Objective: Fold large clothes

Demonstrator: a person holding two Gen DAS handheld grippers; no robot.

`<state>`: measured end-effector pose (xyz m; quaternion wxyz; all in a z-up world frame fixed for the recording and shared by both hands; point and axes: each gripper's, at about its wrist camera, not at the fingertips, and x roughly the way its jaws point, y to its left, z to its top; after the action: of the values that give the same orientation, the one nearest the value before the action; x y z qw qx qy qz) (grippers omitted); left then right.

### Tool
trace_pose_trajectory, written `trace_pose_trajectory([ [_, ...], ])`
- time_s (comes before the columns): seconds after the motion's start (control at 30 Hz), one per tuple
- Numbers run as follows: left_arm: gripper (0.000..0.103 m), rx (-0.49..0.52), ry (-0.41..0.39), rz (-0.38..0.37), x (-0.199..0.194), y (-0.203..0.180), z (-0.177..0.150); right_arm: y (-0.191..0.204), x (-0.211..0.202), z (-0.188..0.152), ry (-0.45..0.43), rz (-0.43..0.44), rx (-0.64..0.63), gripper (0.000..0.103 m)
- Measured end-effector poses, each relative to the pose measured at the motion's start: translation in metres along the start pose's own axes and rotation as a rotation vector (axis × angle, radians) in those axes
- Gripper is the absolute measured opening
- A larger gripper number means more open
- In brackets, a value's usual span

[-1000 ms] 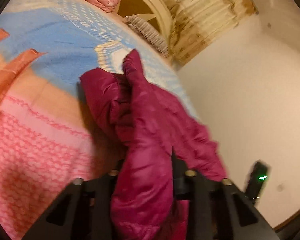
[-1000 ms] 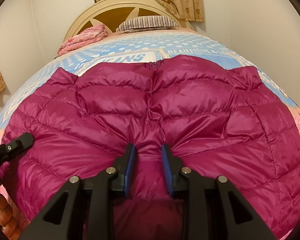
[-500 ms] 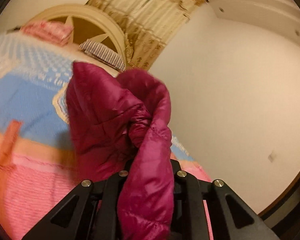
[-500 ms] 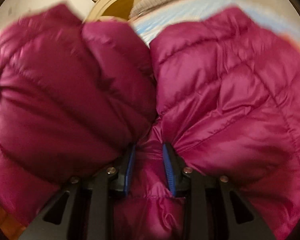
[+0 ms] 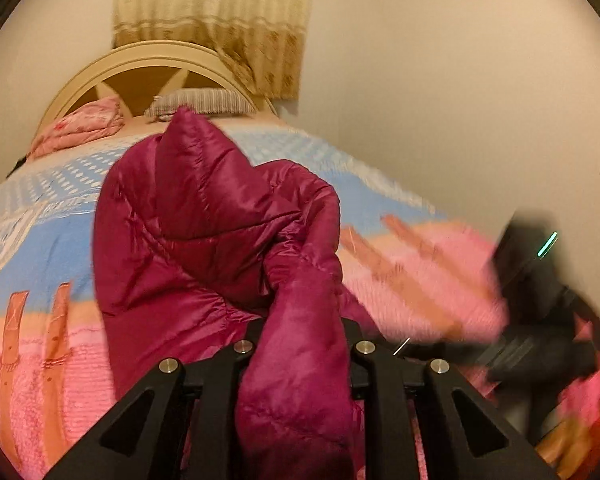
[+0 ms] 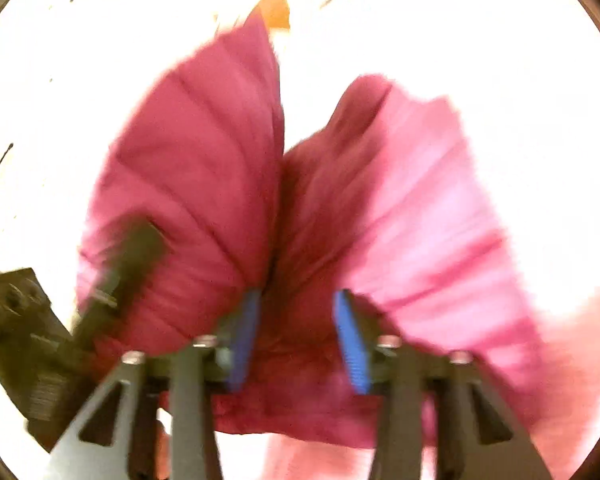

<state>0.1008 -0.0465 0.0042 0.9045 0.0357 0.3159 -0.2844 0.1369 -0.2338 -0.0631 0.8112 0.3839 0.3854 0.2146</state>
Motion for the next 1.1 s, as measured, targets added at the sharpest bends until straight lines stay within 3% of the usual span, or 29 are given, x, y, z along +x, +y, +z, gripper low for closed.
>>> trace_pose_trajectory([
  [0.1, 0.018, 0.082, 0.072, 0.028, 0.033, -0.026, -0.019, -0.019, -0.048, 0.018, -0.111, -0.098, -0.019, 0.059],
  [0.23, 0.022, 0.184, 0.097, 0.050, 0.058, -0.054, -0.044, -0.036, -0.074, 0.037, -0.155, -0.190, -0.045, 0.059],
  [0.4, 0.027, 0.222, 0.115, 0.028, 0.073, -0.062, -0.057, -0.019, -0.067, 0.058, -0.176, -0.173, -0.126, 0.059],
  [0.5, 0.029, 0.171, 0.115, -0.032, 0.072, -0.049, -0.053, 0.006, -0.056, 0.067, -0.156, -0.151, -0.245, 0.058],
  [0.57, 0.029, 0.124, 0.113, -0.077, 0.075, -0.035, -0.047, 0.015, -0.040, 0.071, -0.134, -0.177, -0.322, 0.051],
  [0.67, 0.031, 0.093, 0.112, -0.103, 0.073, -0.028, -0.048, 0.008, -0.007, 0.071, -0.055, -0.189, -0.343, 0.040],
  [0.8, 0.036, 0.098, 0.119, -0.128, 0.065, -0.027, -0.047, -0.013, 0.027, 0.070, 0.010, -0.340, -0.350, 0.037],
  [1.0, 0.044, 0.151, 0.130, -0.232, 0.012, -0.022, -0.047, -0.041, 0.028, 0.057, 0.035, -0.335, -0.292, 0.036],
  [1.1, 0.045, 0.076, 0.099, -0.318, -0.018, 0.005, -0.041, -0.048, 0.026, 0.052, 0.026, -0.324, -0.283, 0.036],
])
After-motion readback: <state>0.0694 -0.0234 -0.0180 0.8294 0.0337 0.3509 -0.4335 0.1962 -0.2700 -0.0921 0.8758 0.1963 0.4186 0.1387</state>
